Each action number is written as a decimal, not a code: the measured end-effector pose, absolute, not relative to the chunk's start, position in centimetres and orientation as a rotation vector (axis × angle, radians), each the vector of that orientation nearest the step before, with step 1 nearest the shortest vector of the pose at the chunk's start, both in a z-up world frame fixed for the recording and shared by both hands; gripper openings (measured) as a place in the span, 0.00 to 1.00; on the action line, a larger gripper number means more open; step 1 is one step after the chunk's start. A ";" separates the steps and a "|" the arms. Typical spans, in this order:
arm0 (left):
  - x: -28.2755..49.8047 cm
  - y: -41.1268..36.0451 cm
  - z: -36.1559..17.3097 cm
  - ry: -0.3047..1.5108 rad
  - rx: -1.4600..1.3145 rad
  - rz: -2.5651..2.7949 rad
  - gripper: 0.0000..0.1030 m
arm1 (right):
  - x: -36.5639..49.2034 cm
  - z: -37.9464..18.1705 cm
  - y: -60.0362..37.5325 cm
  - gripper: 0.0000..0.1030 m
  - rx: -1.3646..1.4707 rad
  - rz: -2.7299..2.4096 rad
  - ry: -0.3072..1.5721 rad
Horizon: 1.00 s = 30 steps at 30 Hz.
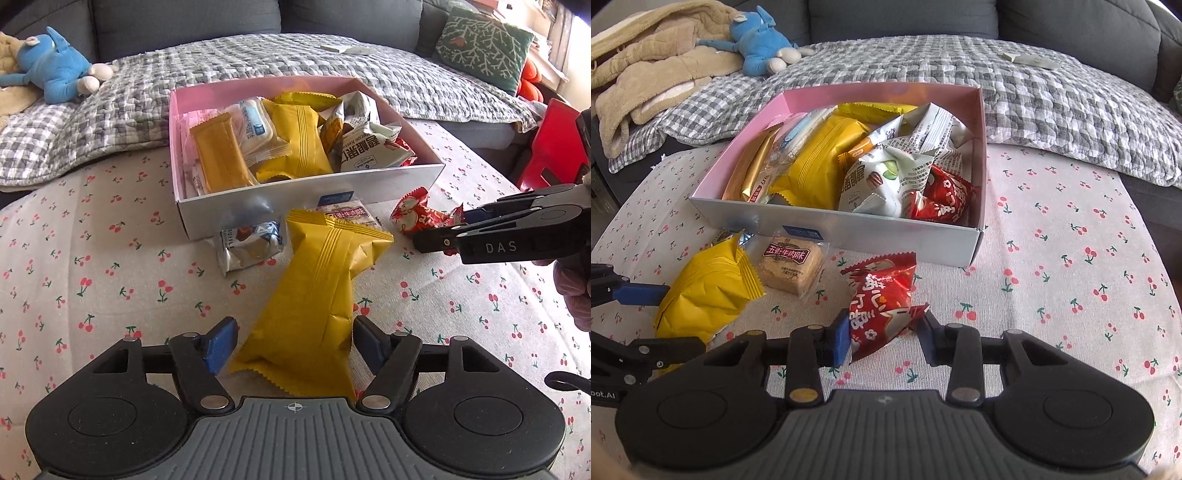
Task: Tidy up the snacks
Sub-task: 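Grasp the large yellow packet with left tool while right tool grasps another red candy packet, then carry both packets into the pink box and open both tools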
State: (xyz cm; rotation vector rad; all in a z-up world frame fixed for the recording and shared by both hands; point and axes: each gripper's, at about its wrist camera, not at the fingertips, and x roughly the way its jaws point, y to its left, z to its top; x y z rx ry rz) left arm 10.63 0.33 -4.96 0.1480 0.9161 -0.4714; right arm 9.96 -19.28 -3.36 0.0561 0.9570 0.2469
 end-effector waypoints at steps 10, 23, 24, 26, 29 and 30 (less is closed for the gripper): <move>10.3 -0.6 -4.8 0.832 0.154 -0.533 0.71 | 8.6 -3.3 -20.2 0.47 0.058 0.256 0.976; 10.4 -0.3 -5.4 0.822 0.086 -0.489 0.58 | 9.1 -3.3 -19.4 0.51 0.037 0.237 0.933; 10.3 -0.3 -5.4 0.823 0.084 -0.485 0.54 | 9.0 -3.3 -19.3 0.50 0.029 0.238 0.931; 10.3 -0.3 -5.4 0.825 0.079 -0.478 0.50 | 8.9 -3.4 -19.2 0.49 0.017 0.242 0.930; 10.1 -0.4 -5.3 0.828 0.072 -0.473 0.48 | 8.9 -3.4 -19.0 0.42 -0.001 0.245 0.930; 10.1 -0.5 -5.3 0.829 0.071 -0.472 0.47 | 8.9 -3.4 -18.9 0.40 -0.006 0.245 0.930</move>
